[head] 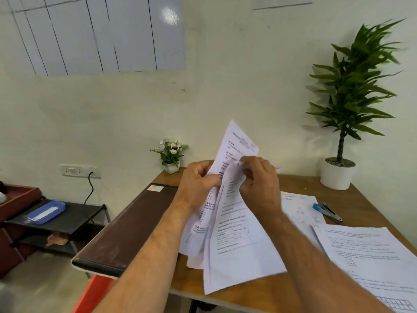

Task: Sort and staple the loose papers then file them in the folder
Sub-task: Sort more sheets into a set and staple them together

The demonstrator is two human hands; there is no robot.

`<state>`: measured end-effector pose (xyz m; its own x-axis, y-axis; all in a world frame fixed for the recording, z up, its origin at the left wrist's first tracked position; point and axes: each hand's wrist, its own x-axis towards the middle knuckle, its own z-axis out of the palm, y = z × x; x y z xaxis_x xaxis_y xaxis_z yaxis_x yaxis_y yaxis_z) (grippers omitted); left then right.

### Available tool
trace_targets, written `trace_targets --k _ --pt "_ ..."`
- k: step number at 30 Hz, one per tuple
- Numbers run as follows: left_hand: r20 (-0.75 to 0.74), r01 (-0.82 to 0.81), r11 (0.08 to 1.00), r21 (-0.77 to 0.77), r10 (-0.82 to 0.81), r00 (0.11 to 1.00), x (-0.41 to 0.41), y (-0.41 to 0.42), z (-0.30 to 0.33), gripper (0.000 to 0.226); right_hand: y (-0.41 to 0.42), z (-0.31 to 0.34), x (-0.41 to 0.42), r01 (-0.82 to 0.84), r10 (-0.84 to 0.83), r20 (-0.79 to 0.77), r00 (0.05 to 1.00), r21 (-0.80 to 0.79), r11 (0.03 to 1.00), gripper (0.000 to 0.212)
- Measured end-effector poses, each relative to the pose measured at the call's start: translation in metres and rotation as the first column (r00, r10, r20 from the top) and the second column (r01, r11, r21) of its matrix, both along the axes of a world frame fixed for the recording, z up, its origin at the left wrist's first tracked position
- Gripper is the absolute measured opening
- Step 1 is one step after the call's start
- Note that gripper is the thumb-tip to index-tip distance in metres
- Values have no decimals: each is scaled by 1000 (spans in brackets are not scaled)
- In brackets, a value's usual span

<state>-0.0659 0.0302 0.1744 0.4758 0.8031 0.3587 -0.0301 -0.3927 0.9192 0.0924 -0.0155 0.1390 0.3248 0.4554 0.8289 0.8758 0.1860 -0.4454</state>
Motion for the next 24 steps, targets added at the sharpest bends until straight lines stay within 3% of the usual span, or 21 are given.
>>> trace_targets --k 4,8,11,14,19,24 --pt "205 175 982 -67 -158 966 -1 -14 23 27 -4 41 -10 -19 13 42 999 135 991 45" --pt "316 253 952 -171 -190 929 2 -24 37 52 -15 71 -14 20 -40 107 994 179 984 56" --pt "362 231 933 -277 -121 924 3 -28 35 51 -20 78 -18 101 -115 159 981 89 991 59" --pt "403 255 864 -434 -67 913 3 -28 13 37 -24 71 -19 158 -127 230 965 -123 980 64" --pt "182 140 790 -597 -36 983 10 -26 -53 11 -32 32 -10 179 -41 263 964 -528 830 62" --pt "39 108 781 -615 -107 993 13 -30 -109 21 -34 -34 1 154 -42 186 982 -639 754 53"
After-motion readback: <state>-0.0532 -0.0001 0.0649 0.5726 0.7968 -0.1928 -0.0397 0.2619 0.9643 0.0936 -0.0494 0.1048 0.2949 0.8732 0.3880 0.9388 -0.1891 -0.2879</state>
